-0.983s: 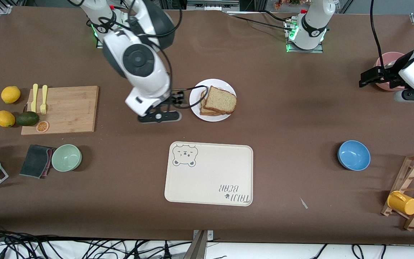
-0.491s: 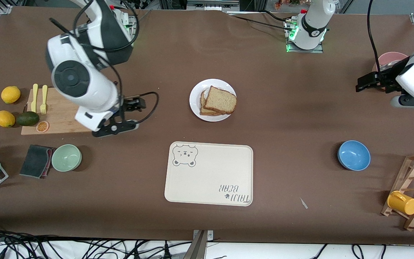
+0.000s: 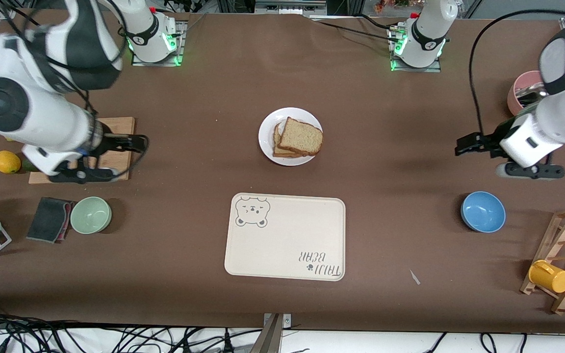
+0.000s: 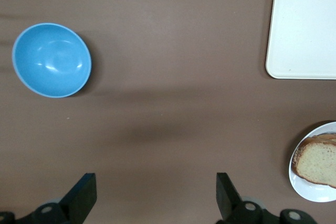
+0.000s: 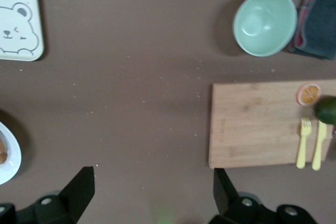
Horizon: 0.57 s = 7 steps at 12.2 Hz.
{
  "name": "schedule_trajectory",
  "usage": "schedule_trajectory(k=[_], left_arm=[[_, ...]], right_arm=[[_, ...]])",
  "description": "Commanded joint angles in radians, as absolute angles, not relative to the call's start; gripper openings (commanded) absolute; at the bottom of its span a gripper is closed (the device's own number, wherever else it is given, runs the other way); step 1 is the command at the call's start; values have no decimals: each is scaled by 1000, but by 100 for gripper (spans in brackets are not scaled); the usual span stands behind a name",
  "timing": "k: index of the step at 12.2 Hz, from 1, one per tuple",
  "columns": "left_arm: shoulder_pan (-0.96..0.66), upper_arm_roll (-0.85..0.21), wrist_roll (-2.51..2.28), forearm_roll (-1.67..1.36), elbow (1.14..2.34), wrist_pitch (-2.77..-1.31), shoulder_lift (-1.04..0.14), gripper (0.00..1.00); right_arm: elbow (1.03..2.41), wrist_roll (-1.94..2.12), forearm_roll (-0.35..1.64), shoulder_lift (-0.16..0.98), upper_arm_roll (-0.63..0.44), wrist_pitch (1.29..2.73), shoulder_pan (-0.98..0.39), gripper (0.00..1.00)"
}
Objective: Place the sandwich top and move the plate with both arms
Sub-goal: 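Withdraw the right gripper while the left gripper moves toward the plate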
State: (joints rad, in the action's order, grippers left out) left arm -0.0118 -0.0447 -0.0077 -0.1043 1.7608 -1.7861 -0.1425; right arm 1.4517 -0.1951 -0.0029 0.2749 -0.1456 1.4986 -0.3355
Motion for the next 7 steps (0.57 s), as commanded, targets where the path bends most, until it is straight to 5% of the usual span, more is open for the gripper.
schedule_trajectory(k=[1,7], left_arm=[[-35,-70,-17,-135,1873,-1920,-132,100],[-64,-116,-15,-278,1999,-2089,-187,100]], right_arm=[[1505,-219,14,169,-192,1457,-344,100],[1494,-251,18,81,-227,1397,-344,100]])
